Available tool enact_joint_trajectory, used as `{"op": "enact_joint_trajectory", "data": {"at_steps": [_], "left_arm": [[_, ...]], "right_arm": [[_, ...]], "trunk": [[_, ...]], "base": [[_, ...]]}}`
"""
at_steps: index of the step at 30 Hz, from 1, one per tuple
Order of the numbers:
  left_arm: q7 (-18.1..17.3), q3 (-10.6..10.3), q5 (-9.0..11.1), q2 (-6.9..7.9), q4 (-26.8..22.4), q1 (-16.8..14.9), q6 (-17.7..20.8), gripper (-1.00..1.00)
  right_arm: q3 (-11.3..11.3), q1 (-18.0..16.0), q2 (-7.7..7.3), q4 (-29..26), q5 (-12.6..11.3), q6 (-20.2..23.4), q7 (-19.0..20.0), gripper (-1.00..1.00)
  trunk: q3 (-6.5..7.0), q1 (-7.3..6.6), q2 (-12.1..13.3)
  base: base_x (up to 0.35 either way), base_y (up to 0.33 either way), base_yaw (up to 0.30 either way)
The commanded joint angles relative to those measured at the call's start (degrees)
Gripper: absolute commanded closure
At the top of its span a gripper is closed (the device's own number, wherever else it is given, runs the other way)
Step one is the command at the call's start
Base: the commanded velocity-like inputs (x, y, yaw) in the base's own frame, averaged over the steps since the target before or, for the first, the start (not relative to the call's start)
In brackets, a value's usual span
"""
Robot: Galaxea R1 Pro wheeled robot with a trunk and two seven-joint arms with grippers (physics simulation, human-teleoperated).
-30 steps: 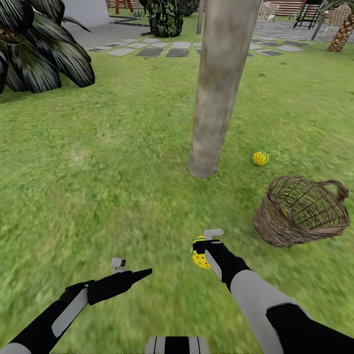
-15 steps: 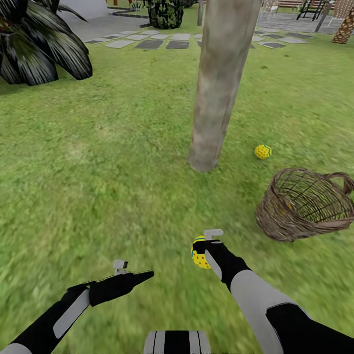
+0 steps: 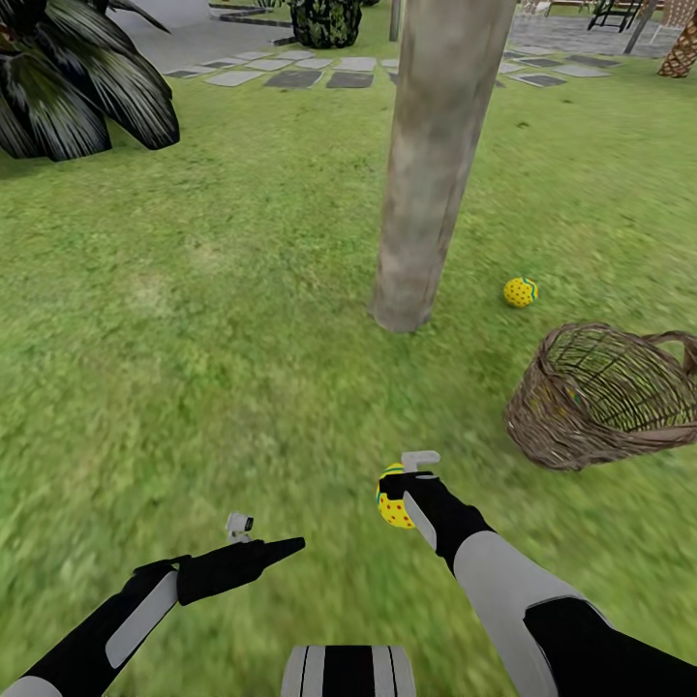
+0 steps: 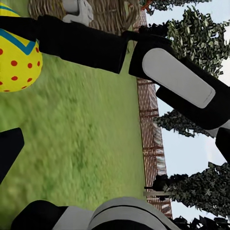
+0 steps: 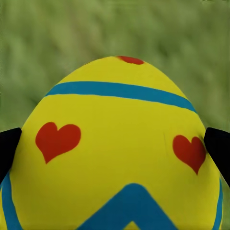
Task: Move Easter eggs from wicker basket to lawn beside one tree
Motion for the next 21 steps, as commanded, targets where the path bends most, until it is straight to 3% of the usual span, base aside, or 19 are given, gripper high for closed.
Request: {"op": "enact_joint_trajectory", "data": {"at_steps": [1, 21], "left_arm": [[0.06, 0.00, 0.00, 0.00, 0.00, 0.02, 0.00, -1.00], [0.11, 0.00, 0.00, 0.00, 0.00, 0.02, 0.00, -1.00]], "right_arm": [[-0.02, 0.00, 0.00, -0.04, 0.00, -0.16, 0.02, 1.00], [0.05, 0.00, 0.00, -0.18, -0.04, -0.19, 0.17, 1.00]], "trunk": [[0.00, 0.00, 0.00], [-1.57, 0.00, 0.00]], "base": [[0.000, 0.000, 0.000], [0.000, 0.000, 0.000]]}}
